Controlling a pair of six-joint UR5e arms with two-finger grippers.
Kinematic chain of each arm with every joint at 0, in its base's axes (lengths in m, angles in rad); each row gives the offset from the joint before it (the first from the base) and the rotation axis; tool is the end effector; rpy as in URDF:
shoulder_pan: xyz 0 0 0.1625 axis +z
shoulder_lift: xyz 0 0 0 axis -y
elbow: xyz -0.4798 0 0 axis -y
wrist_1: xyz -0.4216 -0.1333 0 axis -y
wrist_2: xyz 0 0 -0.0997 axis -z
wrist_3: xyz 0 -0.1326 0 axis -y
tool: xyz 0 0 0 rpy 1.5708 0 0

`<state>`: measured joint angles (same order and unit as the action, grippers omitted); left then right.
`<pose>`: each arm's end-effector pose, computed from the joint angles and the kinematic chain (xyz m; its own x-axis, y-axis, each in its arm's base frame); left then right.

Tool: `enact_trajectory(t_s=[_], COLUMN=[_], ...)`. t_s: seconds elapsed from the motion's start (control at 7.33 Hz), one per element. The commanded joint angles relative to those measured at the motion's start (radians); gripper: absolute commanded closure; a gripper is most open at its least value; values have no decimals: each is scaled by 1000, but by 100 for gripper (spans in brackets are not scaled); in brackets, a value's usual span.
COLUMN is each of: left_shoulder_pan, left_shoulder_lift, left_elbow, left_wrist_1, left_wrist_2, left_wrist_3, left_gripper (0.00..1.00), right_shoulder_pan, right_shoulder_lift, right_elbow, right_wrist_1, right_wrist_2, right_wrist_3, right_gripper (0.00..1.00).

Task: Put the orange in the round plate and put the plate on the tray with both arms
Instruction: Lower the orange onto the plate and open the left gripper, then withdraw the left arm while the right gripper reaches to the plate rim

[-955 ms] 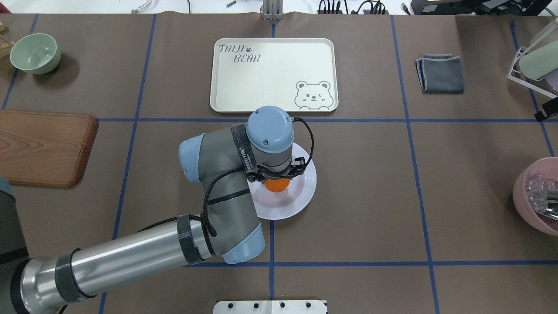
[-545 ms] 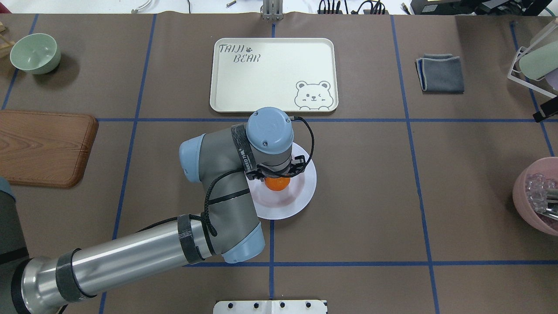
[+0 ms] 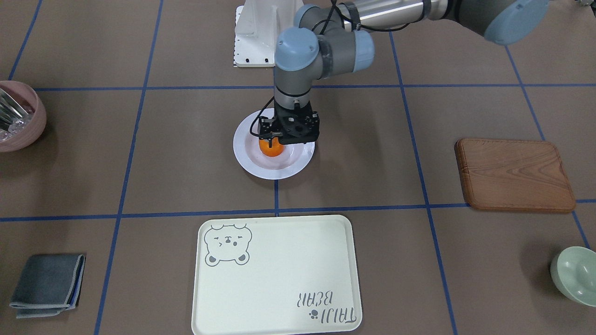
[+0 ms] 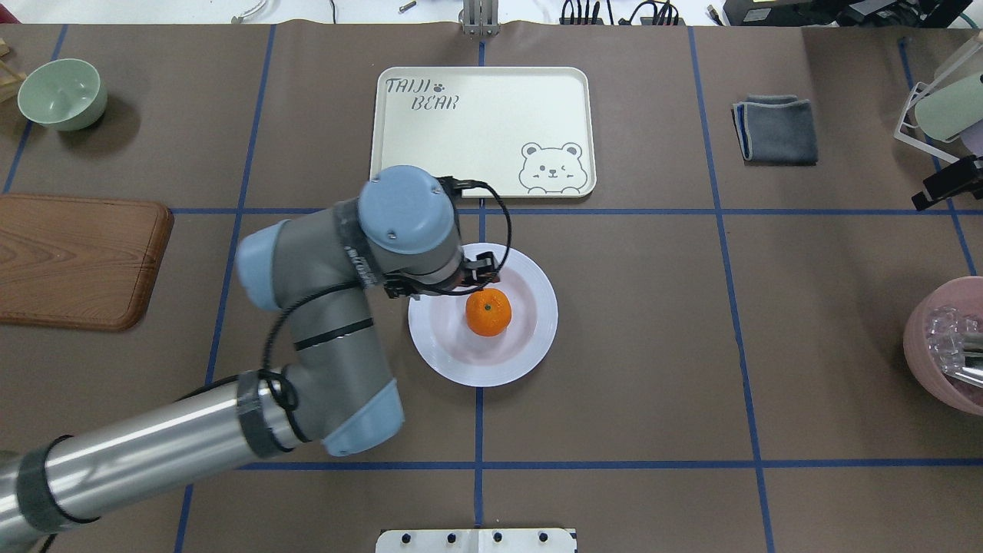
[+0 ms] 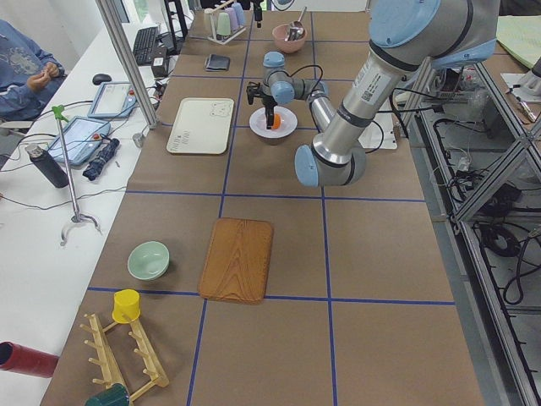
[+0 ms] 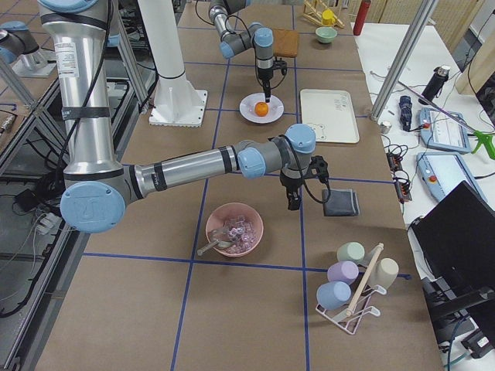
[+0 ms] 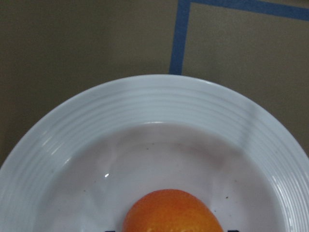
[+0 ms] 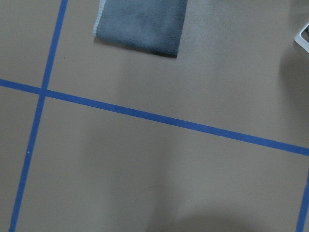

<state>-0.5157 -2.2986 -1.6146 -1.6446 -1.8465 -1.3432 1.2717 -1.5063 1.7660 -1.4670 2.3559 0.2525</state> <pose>0.6332 -0.4707 0.2368 0.6293 -0.1072 -0.7697 0.1594 0.9872 -0.0071 -0.1286 -0.5515 0.5853 0.6516 -0.2112 0.7286 0.1163 0.9769 0.1792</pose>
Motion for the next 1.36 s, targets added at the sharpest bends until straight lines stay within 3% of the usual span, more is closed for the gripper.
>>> enact_trajectory(t_s=[0.0, 0.27, 0.55, 0.68, 0.82, 1.23], left_shoulder_pan=[-123, -237, -404, -472, -525, -554], left_shoulder_lift=[207, 330, 419, 453, 471, 472], left_elbow=[-189, -243, -248, -245, -231, -208], left_wrist_1=[8, 0, -1, 0, 9, 8], left_wrist_2=[-106, -175, -305, -334, -355, -356], left_wrist_3=[170, 330, 505, 617, 703, 725], left_gripper=[3, 3, 3, 3, 3, 3], right_shoulder_pan=[-113, -333, -576, -689, -748, -860], right_shoulder_lift=[6, 20, 133, 197, 222, 216], right_elbow=[4, 18, 32, 32, 32, -116], right_wrist_1=[205, 490, 563, 565, 588, 1024], right_wrist_2=[-3, -122, -318, -449, -517, -734], right_wrist_3=[310, 793, 1159, 1302, 1394, 1628], right_gripper=[0, 0, 0, 0, 0, 1])
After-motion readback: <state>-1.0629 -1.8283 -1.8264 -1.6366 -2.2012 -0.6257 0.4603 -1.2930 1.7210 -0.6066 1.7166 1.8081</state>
